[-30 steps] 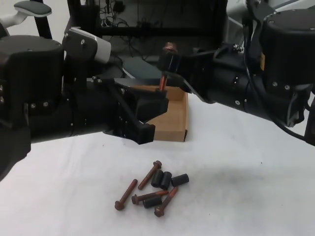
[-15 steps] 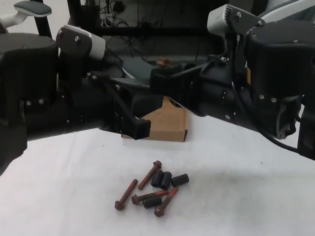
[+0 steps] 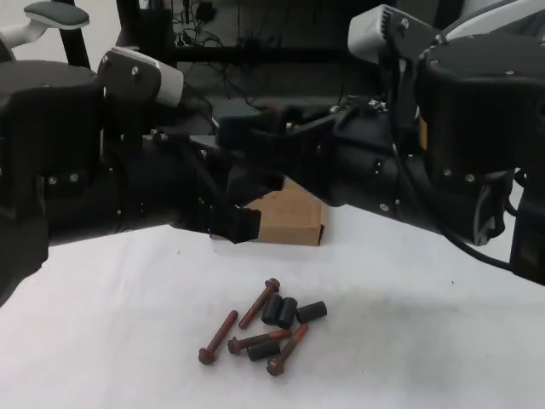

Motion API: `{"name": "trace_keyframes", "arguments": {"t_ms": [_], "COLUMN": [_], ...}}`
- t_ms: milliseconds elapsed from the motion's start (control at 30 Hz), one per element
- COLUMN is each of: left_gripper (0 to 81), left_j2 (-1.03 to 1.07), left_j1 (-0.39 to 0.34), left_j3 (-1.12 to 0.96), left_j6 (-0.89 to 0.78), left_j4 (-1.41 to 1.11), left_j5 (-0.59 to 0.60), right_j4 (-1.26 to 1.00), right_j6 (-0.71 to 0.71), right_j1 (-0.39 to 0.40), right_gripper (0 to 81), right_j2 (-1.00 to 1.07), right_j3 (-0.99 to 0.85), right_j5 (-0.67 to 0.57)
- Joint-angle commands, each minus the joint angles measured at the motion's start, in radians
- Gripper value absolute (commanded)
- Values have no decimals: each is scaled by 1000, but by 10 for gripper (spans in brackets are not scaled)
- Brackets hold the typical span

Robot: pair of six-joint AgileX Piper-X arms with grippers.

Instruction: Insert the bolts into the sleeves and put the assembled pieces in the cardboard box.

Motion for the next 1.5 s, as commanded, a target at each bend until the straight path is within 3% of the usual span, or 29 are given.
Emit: {"name": "trace_keyframes", "arguments": {"t_ms": [0,300,600,733,967,1167,1467], "left_gripper": [17,17,17,17,17,17,17], "left_j2": [-8,-8,-8,-8,108,351,779], "left_j1": [4,34,39,39,39,42,83], "left_j3": [-12,-12,-12,-12,-44,-262,-772], "left_j6": [-4,-2,41,116,120,230,100], "left_j4": [-49,-49,-49,-49,-24,219,507], "left_j5": [-11,-11,-15,-38,-43,-110,-108], "right_j4": [8,6,19,171,577,862,1020], "right_j6": [33,2,2,-30,-136,-238,-315], "right_j1": [7,2,-112,-165,-173,-173,-173], "right_gripper": [700,700,700,700,700,700,700], "right_j2": [-5,-5,-54,-111,-189,-194,-194], "right_j3": [-4,-4,-4,-4,-4,8,31], "right_j5": [-11,-11,-10,-46,-82,-82,-90]}}
